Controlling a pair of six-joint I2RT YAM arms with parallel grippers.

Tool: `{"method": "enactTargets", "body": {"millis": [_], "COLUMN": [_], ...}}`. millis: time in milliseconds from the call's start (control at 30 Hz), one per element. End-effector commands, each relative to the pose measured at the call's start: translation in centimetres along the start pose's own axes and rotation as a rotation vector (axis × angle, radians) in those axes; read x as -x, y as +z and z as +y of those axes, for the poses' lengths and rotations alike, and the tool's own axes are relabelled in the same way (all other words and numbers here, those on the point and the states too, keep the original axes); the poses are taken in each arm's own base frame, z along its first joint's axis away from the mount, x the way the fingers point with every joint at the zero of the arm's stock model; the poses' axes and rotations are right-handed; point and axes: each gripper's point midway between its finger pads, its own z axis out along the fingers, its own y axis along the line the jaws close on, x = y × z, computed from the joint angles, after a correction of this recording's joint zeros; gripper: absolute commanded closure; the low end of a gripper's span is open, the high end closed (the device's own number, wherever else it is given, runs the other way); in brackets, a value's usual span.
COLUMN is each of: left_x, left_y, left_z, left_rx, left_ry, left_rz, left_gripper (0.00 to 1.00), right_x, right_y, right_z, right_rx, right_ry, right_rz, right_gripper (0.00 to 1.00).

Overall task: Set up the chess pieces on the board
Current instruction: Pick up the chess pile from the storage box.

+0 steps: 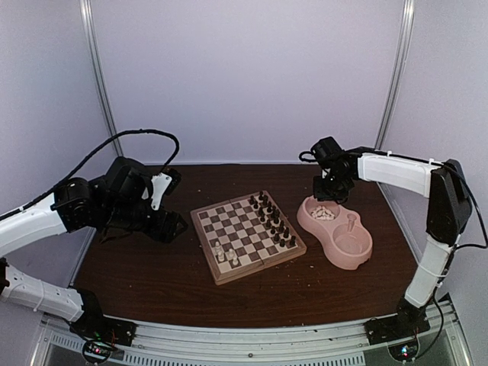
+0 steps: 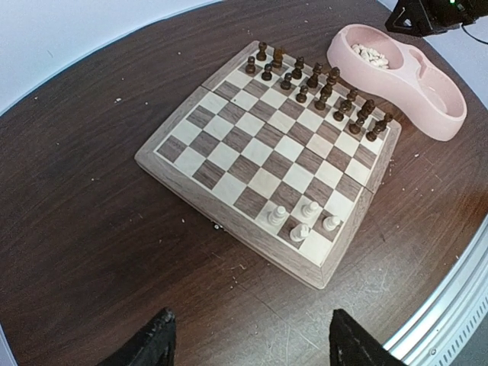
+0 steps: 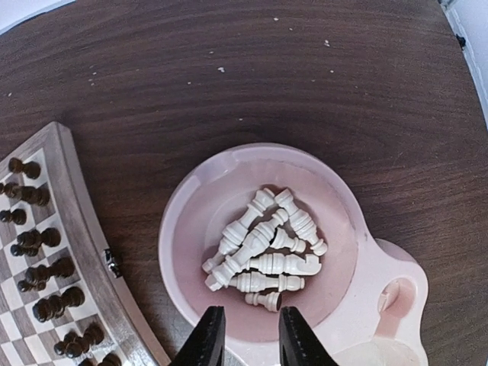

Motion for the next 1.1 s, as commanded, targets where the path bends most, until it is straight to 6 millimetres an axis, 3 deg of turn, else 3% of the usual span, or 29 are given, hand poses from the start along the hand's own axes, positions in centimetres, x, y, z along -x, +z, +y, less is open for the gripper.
{"method": "enactTargets", "body": {"millis": [0,333,900,1067], "left_x": [1.3,2.0,2.4,2.1], "left_y": [-0.6,-0.4,-0.2,0.1], "left_z": [0.1,0.2,0.4,0.5], "left_rx": [0.010,0.025,0.042,0.045], "left_ry": [-0.016,0.007,0.032,0.035], "left_rz": [-0.034,-0.041,-0.049,-0.044], "left_gripper": [0.31,0.31,0.30,0.30], "right_x": [1.0,0.2,-2.3,-2.6], "right_y": [0.7,4.1,10.1,11.2], "right_z": [-1.6,-1.3,-0.5,-0.2], "right_rx": [-0.086,-0.101,-0.113,-0.095], "right_ry": [0.089,0.220,0.260,0.272], "right_rz": [-0.008,0.038,0.138,0.154], "right_gripper": [0.72,0.73,0.73,0.78]}}
